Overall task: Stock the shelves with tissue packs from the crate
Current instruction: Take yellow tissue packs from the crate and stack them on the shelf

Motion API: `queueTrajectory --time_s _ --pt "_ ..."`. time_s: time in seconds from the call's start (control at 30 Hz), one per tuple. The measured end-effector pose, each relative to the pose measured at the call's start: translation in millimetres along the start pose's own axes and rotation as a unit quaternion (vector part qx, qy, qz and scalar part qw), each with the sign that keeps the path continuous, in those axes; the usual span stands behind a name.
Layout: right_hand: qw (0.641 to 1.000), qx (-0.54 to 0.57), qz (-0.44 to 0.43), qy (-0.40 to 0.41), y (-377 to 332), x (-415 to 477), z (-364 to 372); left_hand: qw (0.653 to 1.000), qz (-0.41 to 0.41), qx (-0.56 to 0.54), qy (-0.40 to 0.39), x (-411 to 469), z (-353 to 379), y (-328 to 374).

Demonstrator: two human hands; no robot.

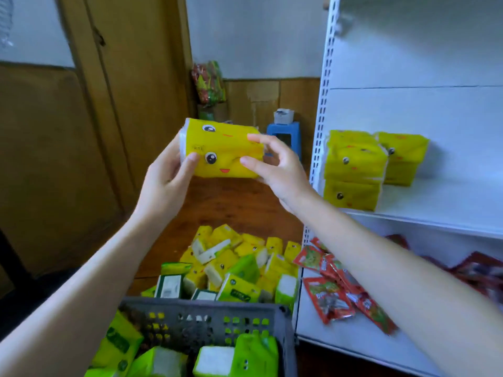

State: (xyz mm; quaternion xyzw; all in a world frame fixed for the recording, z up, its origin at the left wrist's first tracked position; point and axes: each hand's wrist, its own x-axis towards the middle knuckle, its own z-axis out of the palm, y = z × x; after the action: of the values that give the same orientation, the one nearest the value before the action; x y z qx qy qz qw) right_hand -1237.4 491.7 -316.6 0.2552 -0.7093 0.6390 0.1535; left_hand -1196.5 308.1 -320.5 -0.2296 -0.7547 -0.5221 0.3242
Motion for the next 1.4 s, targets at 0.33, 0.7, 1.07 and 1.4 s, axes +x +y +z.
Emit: queueTrajectory --time_s 0.33,0.7,1.07,1.4 --pt "0.971 -0.030 -0.020 0.236 -33 17 -265 0.957 0.037 0.187 -0.220 92 207 52" --pt "0.930 -0.243 0.189 0.201 108 -32 -345 0.902 0.077 0.366 -0.216 67 288 21" --pt "0.896 -0.325 0.225 0.200 116 -12 -327 0.896 0.057 0.386 -0.213 62 290 26" --pt "0.897 -0.314 0.147 0.274 83 -15 -324 0.923 0.083 0.339 -0.164 55 253 19"
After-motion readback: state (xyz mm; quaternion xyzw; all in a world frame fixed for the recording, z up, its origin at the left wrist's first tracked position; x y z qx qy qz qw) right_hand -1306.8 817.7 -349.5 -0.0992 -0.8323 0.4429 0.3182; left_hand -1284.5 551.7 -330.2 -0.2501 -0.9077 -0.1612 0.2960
